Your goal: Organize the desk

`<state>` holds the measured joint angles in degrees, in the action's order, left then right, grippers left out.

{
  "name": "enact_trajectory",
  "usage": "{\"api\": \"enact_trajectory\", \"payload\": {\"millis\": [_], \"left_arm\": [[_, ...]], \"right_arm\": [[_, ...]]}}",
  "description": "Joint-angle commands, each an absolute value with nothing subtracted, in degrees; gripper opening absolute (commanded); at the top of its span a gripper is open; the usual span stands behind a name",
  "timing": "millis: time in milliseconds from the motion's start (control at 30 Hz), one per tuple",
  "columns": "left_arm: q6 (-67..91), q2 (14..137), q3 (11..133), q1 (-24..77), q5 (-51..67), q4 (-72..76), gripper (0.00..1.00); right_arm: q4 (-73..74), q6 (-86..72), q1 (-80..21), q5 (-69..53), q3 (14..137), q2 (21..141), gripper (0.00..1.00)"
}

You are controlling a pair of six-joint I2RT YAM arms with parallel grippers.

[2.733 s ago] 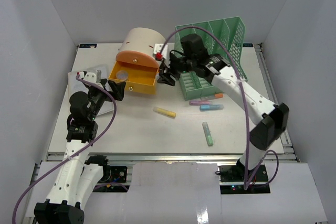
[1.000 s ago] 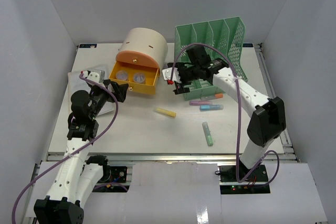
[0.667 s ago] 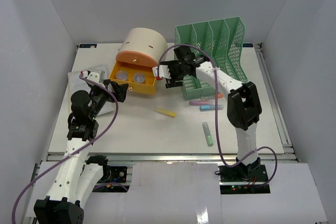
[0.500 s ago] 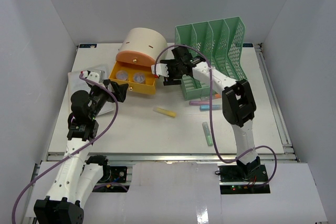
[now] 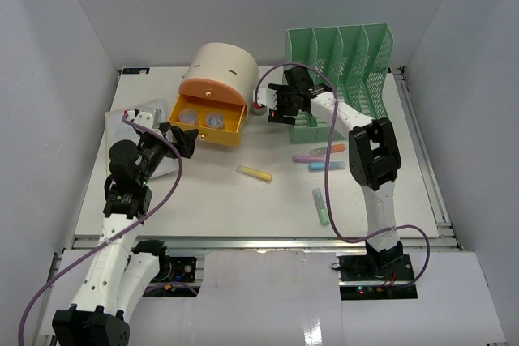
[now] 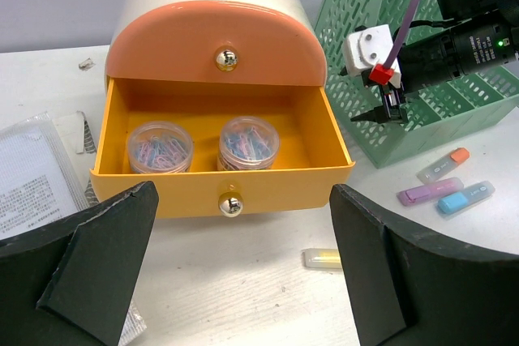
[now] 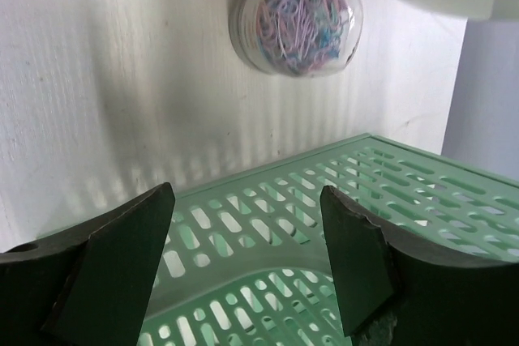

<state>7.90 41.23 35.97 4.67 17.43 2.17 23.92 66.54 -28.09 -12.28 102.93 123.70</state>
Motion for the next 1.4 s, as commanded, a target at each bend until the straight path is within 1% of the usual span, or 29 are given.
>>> {"api": "enact_trajectory", "payload": {"millis": [0, 100, 200, 400, 833, 1033, 1267, 1300, 1367], "left_arm": [[7.6, 40.3, 36.7, 4.6, 18.4, 3.0, 0.98], [7.6, 40.6, 36.6, 4.6, 18.4, 3.0, 0.98], [7.5, 40.7, 36.6, 4.6, 18.0, 2.9, 0.98], [7.2, 41.1, 36.6, 4.6, 17.7, 2.8, 0.98], [6.9, 42.6, 36.7, 4.6, 17.5, 2.7, 0.98], [6.5, 43.3, 37.0, 4.6, 16.8, 2.4, 0.98], [6.2, 44.2, 37.0, 4.6, 16.4, 2.0, 0.98], [6.2, 44.3, 37.0, 4.6, 16.4, 2.0, 0.98], [6.2, 44.6, 37.0, 4.6, 16.4, 1.9, 0.98]], "right_arm": [[22.8, 65.4, -26.4, -14.4, 101.8, 121.8, 0.81], [22.2, 59.6, -26.4, -19.7, 104.1, 123.4, 0.89], [21.0, 52.7, -26.4, -23.1, 107.0, 126.3, 0.95], [18.3, 43.1, -26.1, -25.0, 113.3, 132.3, 0.99], [7.0, 30.9, -25.0, -29.0, 115.3, 138.0, 0.91], [-1.3, 24.9, -24.7, -30.5, 114.9, 140.4, 0.92], [-7.2, 22.4, -24.6, -33.0, 114.2, 142.4, 0.99], [-8.0, 22.2, -24.6, -32.9, 114.1, 142.5, 0.98], [-9.3, 21.4, -24.6, -32.7, 113.9, 142.6, 0.93]]}}
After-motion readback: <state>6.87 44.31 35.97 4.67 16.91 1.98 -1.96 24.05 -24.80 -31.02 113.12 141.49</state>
